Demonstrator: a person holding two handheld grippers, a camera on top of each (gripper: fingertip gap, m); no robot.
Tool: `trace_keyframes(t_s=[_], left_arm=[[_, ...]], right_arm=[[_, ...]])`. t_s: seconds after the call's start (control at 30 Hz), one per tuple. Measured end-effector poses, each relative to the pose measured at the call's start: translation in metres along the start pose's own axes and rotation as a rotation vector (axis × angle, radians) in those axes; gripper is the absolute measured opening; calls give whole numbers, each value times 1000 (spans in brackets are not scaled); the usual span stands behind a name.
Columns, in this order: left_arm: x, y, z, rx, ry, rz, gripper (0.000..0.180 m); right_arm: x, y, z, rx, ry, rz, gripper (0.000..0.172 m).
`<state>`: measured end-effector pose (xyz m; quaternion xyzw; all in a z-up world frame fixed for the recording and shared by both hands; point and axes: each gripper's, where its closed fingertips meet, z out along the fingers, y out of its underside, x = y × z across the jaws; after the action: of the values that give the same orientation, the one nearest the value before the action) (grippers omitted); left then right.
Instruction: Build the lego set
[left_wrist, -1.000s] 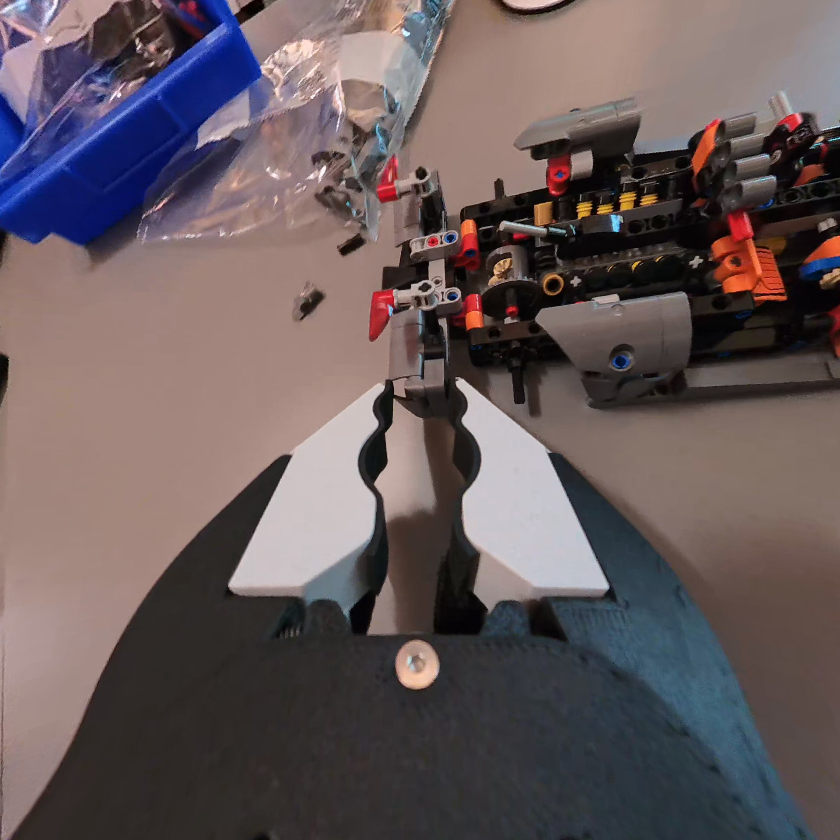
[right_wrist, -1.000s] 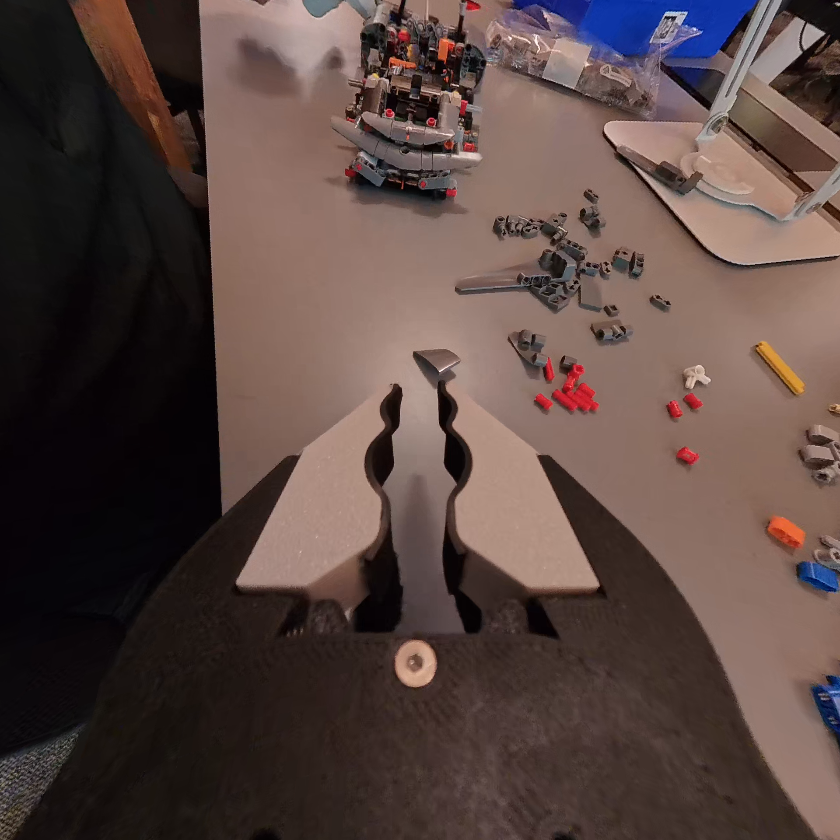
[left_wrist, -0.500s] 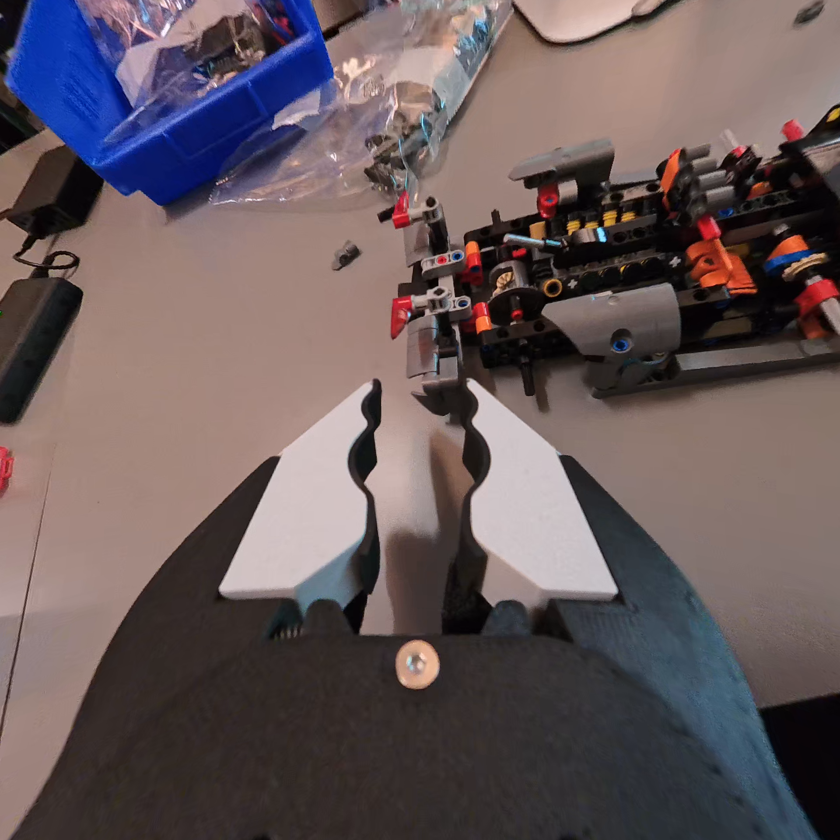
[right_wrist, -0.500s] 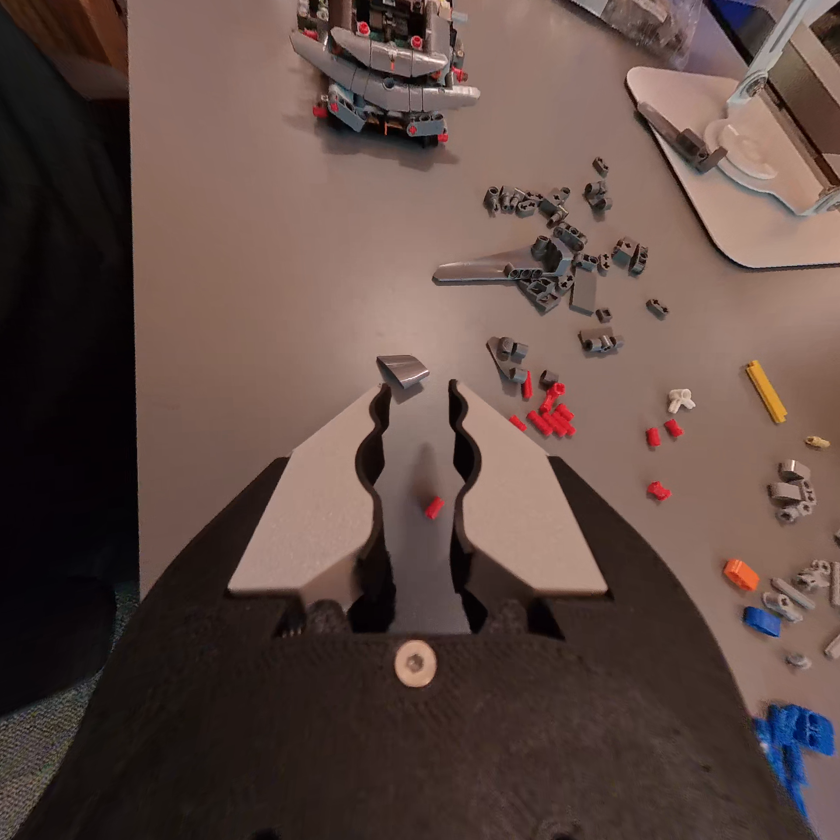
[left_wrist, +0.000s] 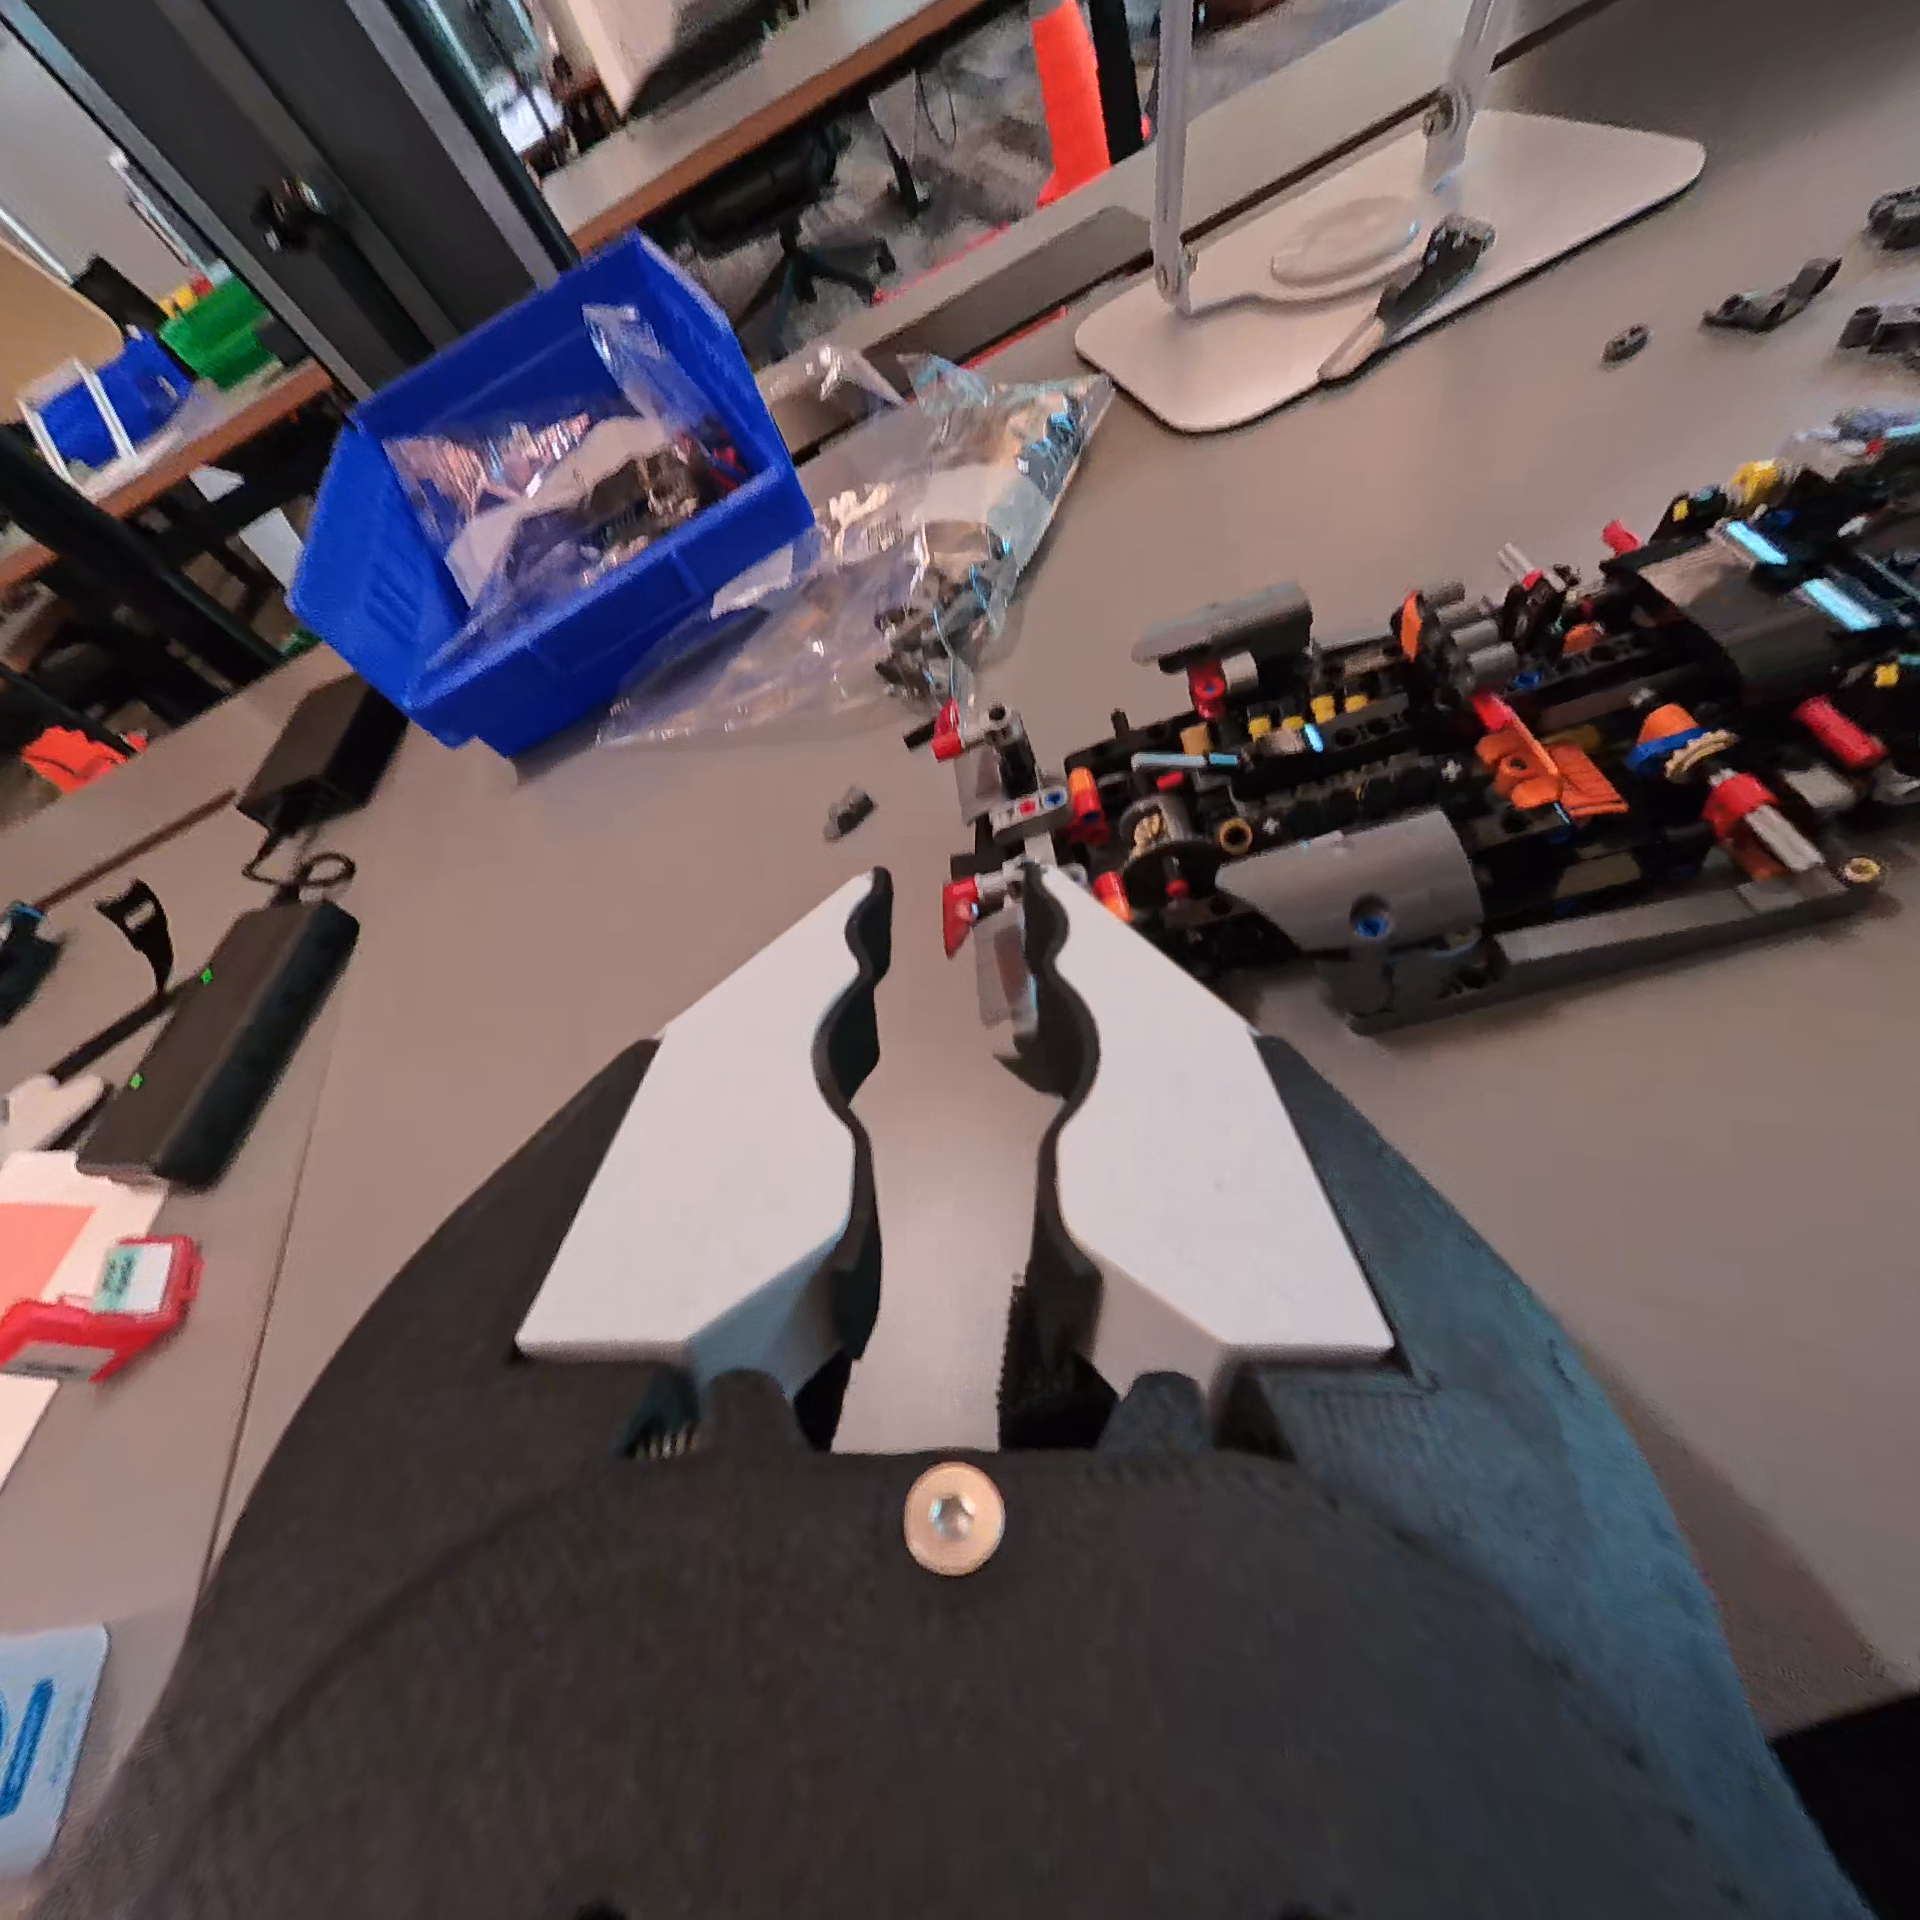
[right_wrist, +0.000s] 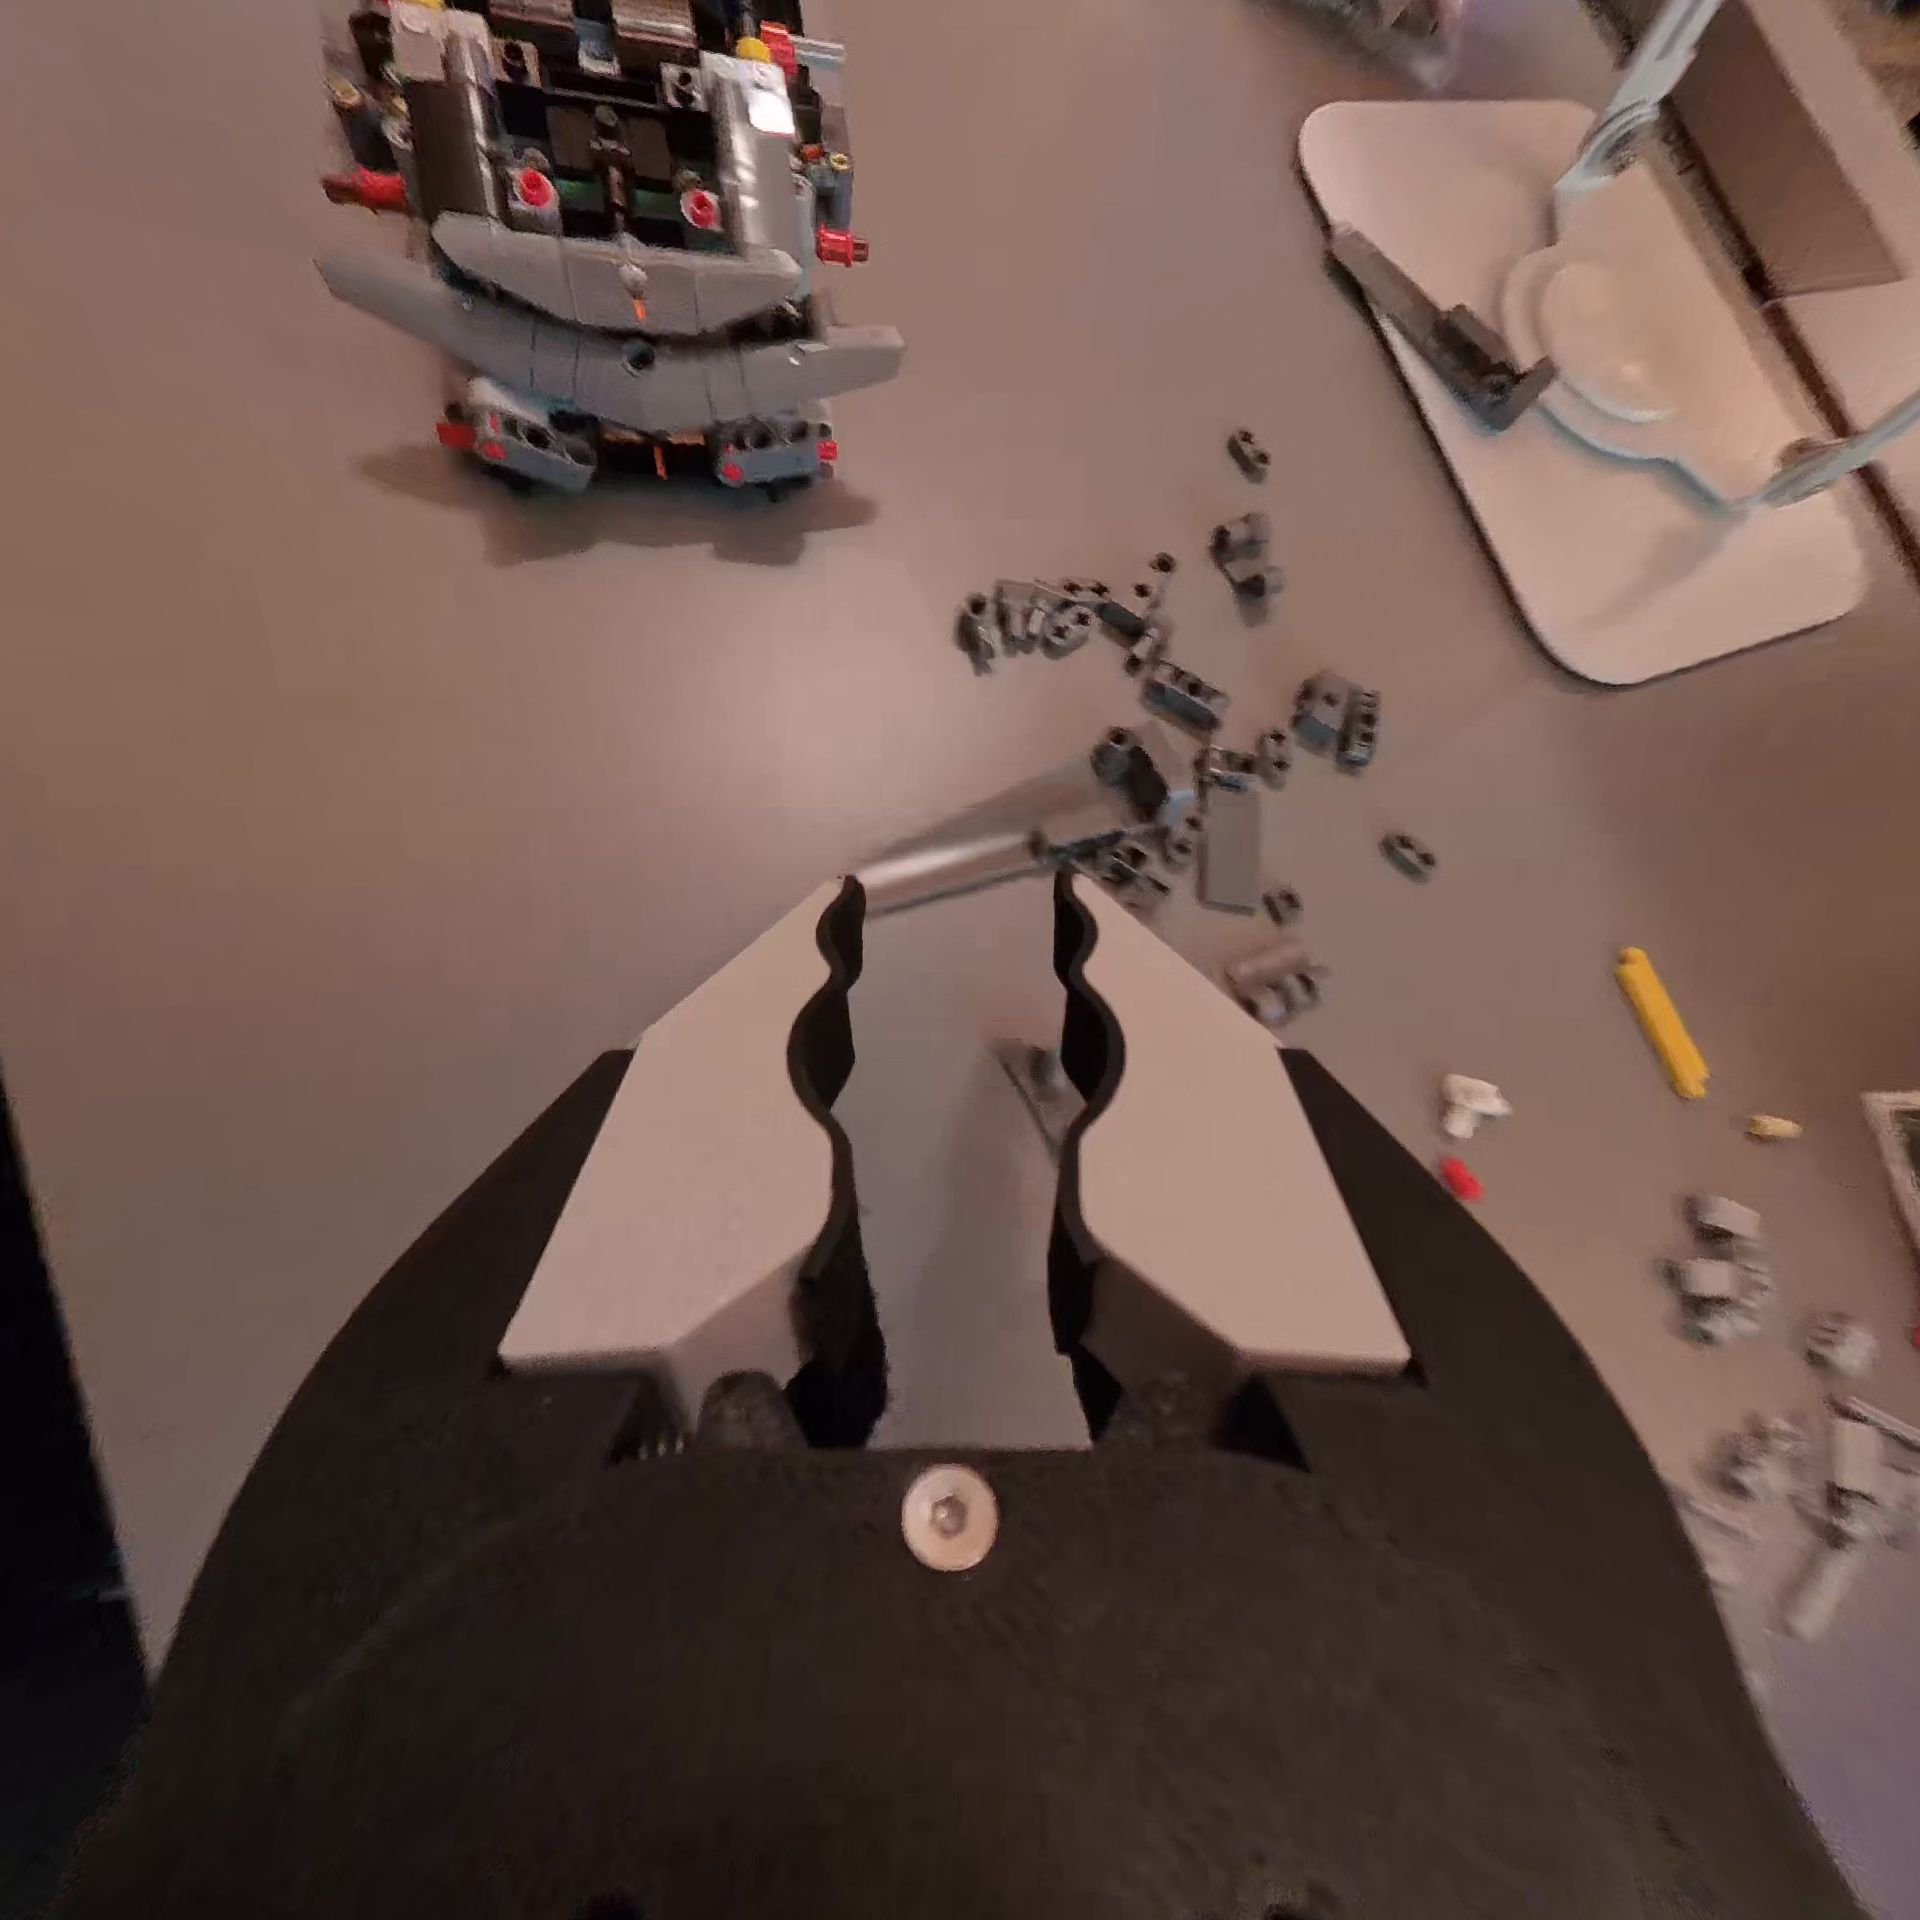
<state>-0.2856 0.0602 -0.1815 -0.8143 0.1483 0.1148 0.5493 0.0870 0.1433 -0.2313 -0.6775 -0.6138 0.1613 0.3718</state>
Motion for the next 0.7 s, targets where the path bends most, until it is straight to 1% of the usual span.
trace_keyframes(t_s=[0.1, 0.2, 0.3, 0.47, 0.6, 0.67, 0.7], left_arm=[[-3, -16, 8, 50, 8, 29, 22], [-3, -31, 20, 89, 40, 54, 22], [-4, -46, 32, 123, 72, 88, 23], [-4, -67, 44, 181, 101, 153, 22], [-6, -82, 52, 219, 108, 209, 22], [-6, -88, 56, 230, 117, 236, 21], [-6, -91, 57, 237, 121, 246, 20]], right_arm=[[-13, -7, 17, -20, -10, 105, 32], [-3, -1, 30, -64, 74, 173, 33], [-1, 1, 38, -68, 101, 268, 31], [9, 11, 36, -128, 182, 229, 23], [10, 17, 32, -156, 172, 200, 14], [10, 18, 32, -165, 167, 192, 2], [11, 19, 33, -172, 178, 185, 0]])
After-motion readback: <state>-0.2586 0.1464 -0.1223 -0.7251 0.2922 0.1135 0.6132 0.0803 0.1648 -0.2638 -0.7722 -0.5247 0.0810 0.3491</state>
